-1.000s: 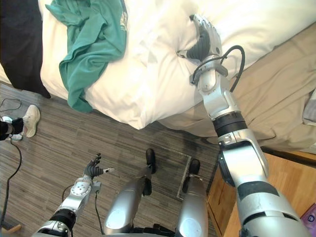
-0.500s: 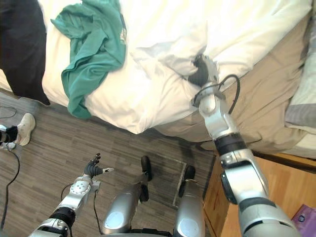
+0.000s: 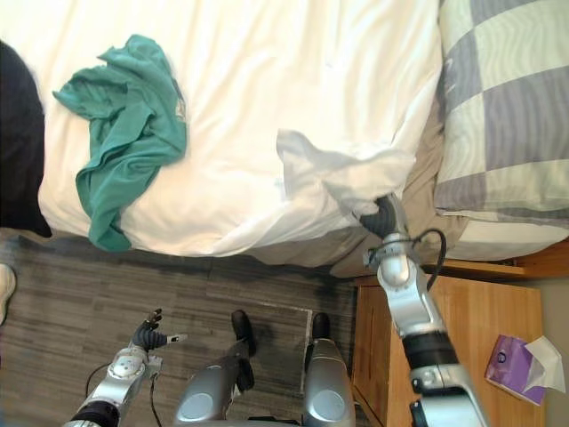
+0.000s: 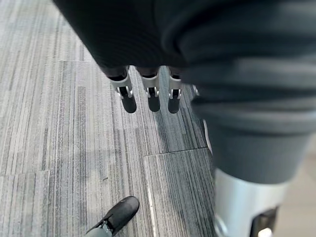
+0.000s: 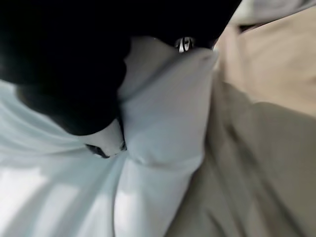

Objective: Tidy the bed and pick cloth on bed and put in laundry

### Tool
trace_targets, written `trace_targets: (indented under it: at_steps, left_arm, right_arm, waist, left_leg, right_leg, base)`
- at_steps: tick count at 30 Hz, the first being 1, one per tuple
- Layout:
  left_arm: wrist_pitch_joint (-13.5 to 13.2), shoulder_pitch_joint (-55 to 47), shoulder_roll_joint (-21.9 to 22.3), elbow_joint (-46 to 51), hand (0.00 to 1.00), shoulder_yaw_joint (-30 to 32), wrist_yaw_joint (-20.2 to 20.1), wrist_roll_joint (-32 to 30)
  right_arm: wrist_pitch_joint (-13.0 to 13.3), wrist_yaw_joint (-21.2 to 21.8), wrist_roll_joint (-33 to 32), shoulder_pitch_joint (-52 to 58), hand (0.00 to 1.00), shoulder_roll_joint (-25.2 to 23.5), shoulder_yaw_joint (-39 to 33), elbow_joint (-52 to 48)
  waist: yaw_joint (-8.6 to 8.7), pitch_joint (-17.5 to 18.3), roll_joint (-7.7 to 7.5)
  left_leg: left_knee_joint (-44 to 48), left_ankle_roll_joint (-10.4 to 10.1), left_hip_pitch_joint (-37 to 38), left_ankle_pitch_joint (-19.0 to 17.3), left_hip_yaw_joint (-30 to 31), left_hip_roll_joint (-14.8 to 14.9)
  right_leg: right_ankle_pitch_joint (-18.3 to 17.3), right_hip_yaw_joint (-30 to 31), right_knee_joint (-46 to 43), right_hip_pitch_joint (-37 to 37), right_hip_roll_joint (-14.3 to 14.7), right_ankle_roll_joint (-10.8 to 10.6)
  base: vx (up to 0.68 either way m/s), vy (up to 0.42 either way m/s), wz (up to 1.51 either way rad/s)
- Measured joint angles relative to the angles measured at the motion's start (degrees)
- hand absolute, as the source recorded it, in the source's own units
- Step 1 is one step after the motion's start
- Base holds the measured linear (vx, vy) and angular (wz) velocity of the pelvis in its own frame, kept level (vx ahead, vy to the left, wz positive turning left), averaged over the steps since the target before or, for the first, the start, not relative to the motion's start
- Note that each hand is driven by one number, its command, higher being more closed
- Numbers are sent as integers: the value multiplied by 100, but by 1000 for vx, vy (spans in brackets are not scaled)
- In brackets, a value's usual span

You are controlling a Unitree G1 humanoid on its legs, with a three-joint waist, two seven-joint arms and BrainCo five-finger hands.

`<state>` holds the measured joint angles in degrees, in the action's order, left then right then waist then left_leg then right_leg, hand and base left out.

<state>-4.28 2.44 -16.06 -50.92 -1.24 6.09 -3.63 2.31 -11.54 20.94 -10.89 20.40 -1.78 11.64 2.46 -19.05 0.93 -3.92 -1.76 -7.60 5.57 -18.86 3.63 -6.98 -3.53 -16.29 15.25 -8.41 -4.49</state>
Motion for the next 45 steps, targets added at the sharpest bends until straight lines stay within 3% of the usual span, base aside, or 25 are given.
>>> trace_targets:
  at_steps: [9,18,22,23,28,31,35,38,40,45]
  left_arm:
    - [122,-395,298,-18,0,423,-84,-157]
    - [192,-727,491,-232,0,822,-92,-259]
    - [248,-758,639,-229,0,1039,-90,-260]
    - [263,-805,683,-230,0,1049,-90,-261]
    - [282,-835,784,-232,0,1044,-89,-261]
    - [283,-830,783,-232,0,1036,-89,-258]
    - [282,-816,763,-229,0,1028,-93,-247]
    - [283,-799,754,-229,0,1026,-93,-197]
    - [284,-679,674,-228,0,1015,-93,-197]
    - [285,-303,389,-219,0,1027,-73,-27]
  right_arm:
    - [-25,-15,-250,1472,0,-906,-670,-110]
    - [-148,-32,-464,2556,0,-1374,-1170,-115]
    - [-234,-125,-507,2704,0,-1561,-1413,-261]
    - [-288,-171,-509,2732,100,-1602,-1421,-364]
    - [-362,-331,-575,2670,100,-1600,-1686,-736]
    - [-361,-406,-970,2366,100,-1578,-1807,-883]
    - [-275,-447,-2122,1744,100,-1548,-1833,-972]
    - [1,-445,-3398,1160,100,-1504,-1808,-967]
    - [259,-428,-4364,625,100,-1446,-1670,-957]
    - [631,-371,-5690,-637,100,-1225,-1291,-800]
  waist:
    - [127,283,-19]
    - [295,642,-85]
    - [282,648,-93]
    - [277,649,-92]
    - [272,744,-47]
    - [274,745,-49]
    - [269,741,-44]
    - [242,700,-8]
    - [108,564,14]
    - [-30,158,97]
  left_leg:
    - [-22,-42,283,-98,-115,25]
    - [-160,-62,524,-116,-289,53]
    - [-162,-73,615,-134,-366,93]
    - [-163,-76,666,-152,-407,99]
    - [-190,-107,662,-218,-403,104]
    - [-192,-122,630,-237,-347,105]
    - [-165,-56,439,-182,-196,85]
    - [-158,-37,328,-168,-130,45]
    - [17,-24,218,-238,-103,40]
    - [607,15,-251,-454,-49,100]
  right_leg:
    - [-10,106,133,-258,64,-2]
    - [-11,220,244,-393,133,-9]
    - [-9,267,262,-478,143,-8]
    - [-9,271,276,-512,152,-8]
    - [-2,264,348,-552,156,-13]
    - [-1,263,383,-550,154,-12]
    - [26,187,406,-437,138,-19]
    - [29,116,384,-367,100,-18]
    - [29,115,371,-346,76,-17]
    - [27,96,249,-130,46,-14]
  base:
    - [41,-15,-8]
    - [29,-8,-11]
    - [8,-5,-4]
    - [13,-2,-10]
    - [10,1,-1]
    - [39,-1,5]
    - [64,-9,12]
    - [70,-4,15]
    - [49,2,12]
    - [-17,-4,8]
